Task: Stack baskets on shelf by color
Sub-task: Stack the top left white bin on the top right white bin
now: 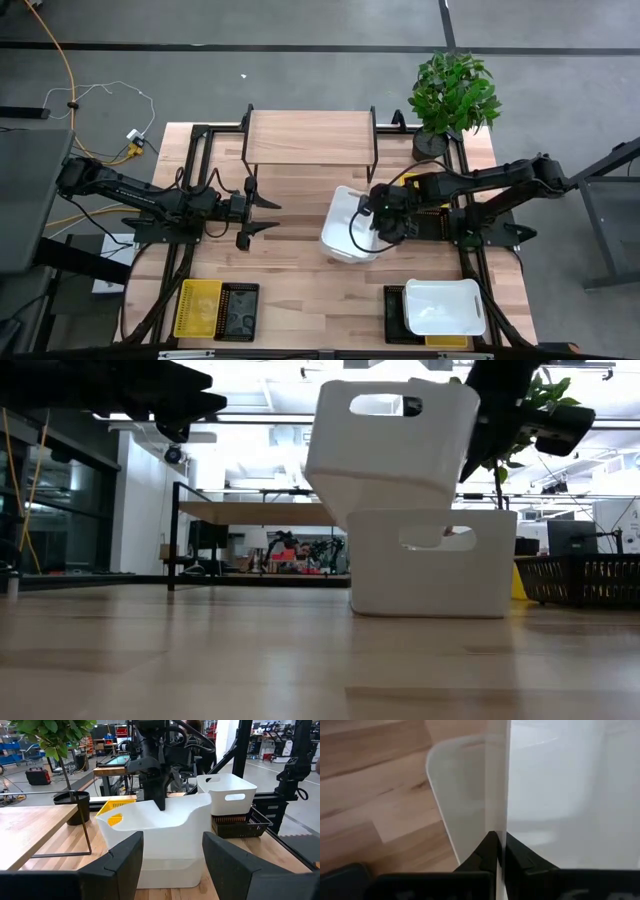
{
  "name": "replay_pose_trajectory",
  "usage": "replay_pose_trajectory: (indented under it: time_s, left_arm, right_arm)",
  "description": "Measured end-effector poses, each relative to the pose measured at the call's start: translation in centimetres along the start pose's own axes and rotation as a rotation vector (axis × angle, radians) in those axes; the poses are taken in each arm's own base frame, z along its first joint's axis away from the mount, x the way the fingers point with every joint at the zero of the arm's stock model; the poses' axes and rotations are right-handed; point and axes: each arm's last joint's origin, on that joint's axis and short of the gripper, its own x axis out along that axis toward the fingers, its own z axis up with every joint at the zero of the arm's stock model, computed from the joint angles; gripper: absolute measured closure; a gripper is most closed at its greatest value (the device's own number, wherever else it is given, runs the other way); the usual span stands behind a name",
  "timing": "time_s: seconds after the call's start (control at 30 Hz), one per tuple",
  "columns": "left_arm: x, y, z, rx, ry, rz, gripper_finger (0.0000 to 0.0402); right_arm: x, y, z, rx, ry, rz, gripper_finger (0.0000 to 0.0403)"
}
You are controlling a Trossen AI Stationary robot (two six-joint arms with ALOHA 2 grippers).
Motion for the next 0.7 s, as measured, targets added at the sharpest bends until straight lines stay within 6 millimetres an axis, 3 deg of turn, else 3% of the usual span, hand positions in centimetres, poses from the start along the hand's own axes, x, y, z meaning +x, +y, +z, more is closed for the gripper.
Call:
replay_pose_trajectory:
  time_s: [0.43, 0.7]
  left_arm:
    - [0.0, 0.0, 0.0, 0.000, 0.000, 0.000, 0.0209]
    - [0.0, 0.0, 0.0, 0.000, 0.000, 0.000, 0.0209]
  right_arm:
    - [0.0, 0.5, -0.2, 0.024, 0.020, 0.054, 0.0400]
    - [-1.0, 0.5, 0.0, 0.043, -0.017, 0.010, 0.0340]
